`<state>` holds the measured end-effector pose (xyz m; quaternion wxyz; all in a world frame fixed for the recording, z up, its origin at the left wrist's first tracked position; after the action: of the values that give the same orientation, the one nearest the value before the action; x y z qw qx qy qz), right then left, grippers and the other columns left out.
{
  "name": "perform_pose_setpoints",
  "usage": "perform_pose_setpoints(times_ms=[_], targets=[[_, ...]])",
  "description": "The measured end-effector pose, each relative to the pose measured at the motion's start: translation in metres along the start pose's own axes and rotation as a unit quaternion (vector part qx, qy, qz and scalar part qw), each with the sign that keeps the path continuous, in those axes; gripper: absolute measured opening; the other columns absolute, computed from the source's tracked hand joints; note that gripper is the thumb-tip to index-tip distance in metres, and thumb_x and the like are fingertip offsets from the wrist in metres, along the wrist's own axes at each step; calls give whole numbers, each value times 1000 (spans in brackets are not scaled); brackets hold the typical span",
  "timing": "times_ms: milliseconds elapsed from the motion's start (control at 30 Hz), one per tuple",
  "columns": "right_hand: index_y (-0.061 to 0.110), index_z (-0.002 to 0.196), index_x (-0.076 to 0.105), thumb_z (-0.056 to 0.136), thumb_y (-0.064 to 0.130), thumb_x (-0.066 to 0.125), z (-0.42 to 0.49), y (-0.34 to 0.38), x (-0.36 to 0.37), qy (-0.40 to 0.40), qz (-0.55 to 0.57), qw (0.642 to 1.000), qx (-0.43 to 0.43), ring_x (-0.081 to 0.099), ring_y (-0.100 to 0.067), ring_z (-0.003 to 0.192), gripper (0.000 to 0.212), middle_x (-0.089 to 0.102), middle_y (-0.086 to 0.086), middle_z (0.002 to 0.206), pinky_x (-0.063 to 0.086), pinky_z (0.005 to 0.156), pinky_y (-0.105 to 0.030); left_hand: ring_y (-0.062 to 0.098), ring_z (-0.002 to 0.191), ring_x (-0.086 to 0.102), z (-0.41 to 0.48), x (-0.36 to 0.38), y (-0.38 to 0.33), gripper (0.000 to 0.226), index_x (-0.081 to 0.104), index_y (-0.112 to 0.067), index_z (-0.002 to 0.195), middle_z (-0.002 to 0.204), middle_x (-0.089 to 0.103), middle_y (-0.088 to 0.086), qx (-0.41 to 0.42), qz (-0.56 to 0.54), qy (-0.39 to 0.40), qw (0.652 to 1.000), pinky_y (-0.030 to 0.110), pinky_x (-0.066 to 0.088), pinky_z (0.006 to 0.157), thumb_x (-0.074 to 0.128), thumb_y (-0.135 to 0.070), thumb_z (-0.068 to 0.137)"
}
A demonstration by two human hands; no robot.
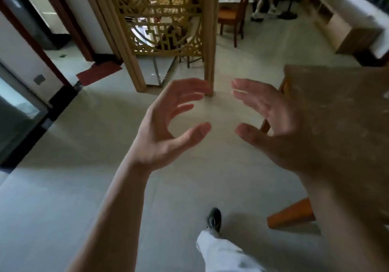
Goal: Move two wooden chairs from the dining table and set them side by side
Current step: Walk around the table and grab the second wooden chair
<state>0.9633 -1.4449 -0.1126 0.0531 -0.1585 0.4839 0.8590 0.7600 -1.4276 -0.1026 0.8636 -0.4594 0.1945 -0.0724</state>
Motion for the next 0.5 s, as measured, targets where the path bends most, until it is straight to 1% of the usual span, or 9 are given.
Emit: perform_pose_setpoints(times_ms=[100,200,233,367,500], targets=[[45,143,49,84,64,73,39,-48,-21,-32,-7,999,32,52,-16,139,67,54,14,151,40,113,-58,29,134,62,58,-1,49,59,53,-23,140,143,63,5,-3,-3,41,999,50,53,108,78,-32,87],[42,145,48,81,67,73,90,-85,-37,-41,-7,997,57,51,-11,140,73,54,15,150,41,113,-55,28,134,62,121,-9,85,63,53,-23,141,144,63,5,-6,-7,58,998,51,54,107,77,-51,90],[42,145,48,80,68,73,108,-95,-42,-44,-11,997,63,51,-10,140,74,54,16,150,42,113,-54,28,133,63,142,-12,96,64,53,-22,141,144,63,5,-1,-7,61,998,52,54,107,76,-54,90],[45,142,48,79,71,69,171,-128,-60,-52,-34,995,74,52,-9,138,71,55,11,150,45,112,-52,29,132,63,217,-25,135,63,54,-25,140,144,63,7,9,-11,71,997,58,54,106,76,-55,90],[32,144,46,83,69,66,227,-172,-77,-51,-83,992,78,52,-8,138,75,54,6,150,45,113,-45,29,133,63,284,-29,186,63,53,-25,140,144,62,7,15,-20,93,995,57,55,105,75,-57,91]])
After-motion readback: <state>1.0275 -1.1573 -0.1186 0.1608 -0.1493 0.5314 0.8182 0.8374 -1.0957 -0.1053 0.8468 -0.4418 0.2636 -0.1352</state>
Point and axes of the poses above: each hand's wrist, its own z-axis towards the middle knuckle, its own x-axis out of the palm, y = z × x, the point moved 6 cm from there along z, towards the middle knuckle
